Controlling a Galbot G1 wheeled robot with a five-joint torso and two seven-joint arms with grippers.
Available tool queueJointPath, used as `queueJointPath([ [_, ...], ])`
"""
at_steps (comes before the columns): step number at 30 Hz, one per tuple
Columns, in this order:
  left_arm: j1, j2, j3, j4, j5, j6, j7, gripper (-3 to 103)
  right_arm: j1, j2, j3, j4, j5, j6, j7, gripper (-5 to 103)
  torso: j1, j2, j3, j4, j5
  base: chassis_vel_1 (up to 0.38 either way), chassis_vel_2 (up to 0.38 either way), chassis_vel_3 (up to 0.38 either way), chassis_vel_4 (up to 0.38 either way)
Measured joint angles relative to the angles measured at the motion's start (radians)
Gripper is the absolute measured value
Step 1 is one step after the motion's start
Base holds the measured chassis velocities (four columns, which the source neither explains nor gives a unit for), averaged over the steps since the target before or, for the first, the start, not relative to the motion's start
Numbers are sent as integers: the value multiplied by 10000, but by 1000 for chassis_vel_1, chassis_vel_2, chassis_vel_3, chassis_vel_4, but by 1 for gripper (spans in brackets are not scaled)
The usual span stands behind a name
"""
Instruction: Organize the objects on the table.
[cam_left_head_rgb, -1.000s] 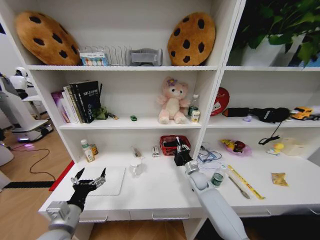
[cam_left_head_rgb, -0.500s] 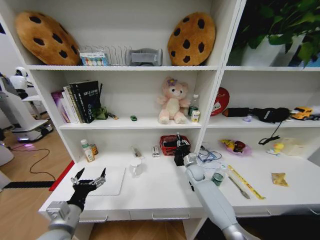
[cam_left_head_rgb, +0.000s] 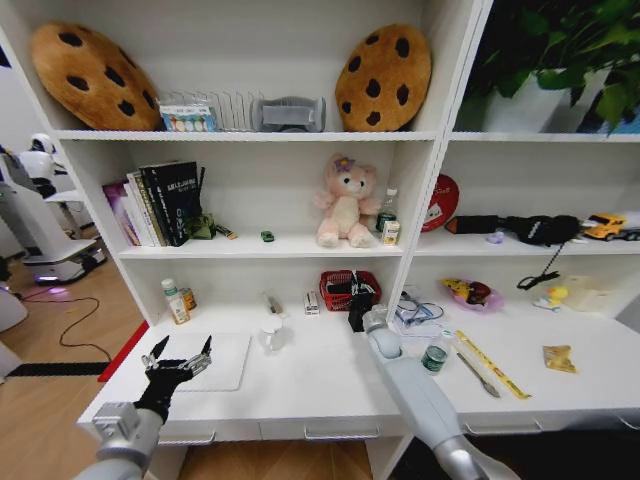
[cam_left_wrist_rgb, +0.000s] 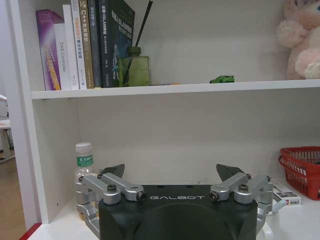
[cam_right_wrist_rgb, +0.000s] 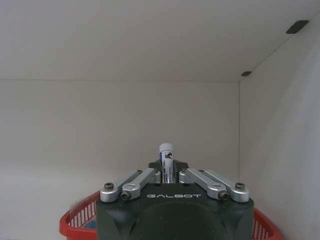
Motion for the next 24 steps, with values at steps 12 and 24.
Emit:
queueJointPath([
  [12,0,0,0,0,0,0,0,100,264,345,116,-824,-684,735,-345,11,1,0,-1,1,-1,0,0,0,0],
  [24,0,0,0,0,1,-1,0,100,-234,50,-7,135,-671,270,400,36,0,0,0,-1,1,0,0,0,0],
])
